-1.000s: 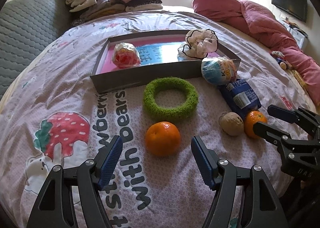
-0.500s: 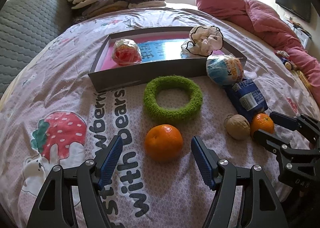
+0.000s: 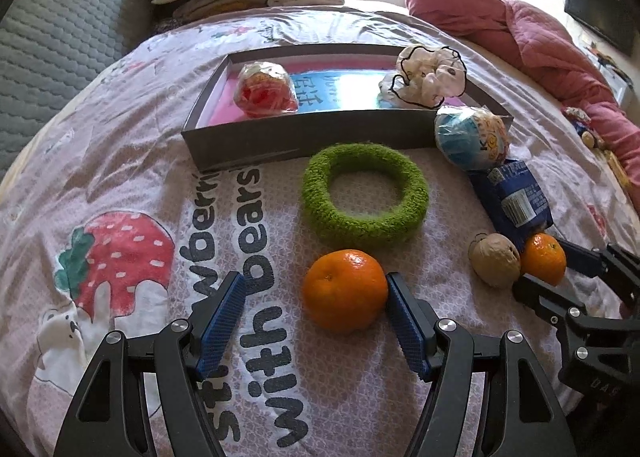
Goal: Organize objects
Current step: 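Move the left tool to one orange while the right tool approaches the other, then close the left tool on its orange while the right tool grips the other orange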
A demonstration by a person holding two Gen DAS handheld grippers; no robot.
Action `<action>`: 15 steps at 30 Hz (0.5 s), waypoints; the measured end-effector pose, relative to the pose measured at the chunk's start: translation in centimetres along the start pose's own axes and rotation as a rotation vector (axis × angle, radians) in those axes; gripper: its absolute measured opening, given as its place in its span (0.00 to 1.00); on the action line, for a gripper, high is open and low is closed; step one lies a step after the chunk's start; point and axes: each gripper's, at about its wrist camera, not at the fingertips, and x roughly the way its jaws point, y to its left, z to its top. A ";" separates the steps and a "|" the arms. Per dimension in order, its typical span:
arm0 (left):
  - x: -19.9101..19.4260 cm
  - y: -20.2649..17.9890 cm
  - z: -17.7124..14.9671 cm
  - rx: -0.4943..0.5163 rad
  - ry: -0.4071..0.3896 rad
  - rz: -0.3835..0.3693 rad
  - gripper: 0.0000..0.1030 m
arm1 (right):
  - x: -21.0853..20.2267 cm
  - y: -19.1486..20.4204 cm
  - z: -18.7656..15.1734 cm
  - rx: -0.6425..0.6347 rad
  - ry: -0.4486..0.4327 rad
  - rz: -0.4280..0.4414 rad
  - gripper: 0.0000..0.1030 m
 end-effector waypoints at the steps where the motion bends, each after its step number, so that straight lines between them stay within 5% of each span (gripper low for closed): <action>1: 0.0 0.0 0.0 -0.002 -0.002 0.000 0.70 | 0.0 0.0 0.0 -0.001 -0.001 -0.001 0.55; 15: 0.1 -0.5 0.1 0.016 0.003 -0.032 0.53 | 0.3 0.2 -0.1 -0.009 0.007 0.006 0.40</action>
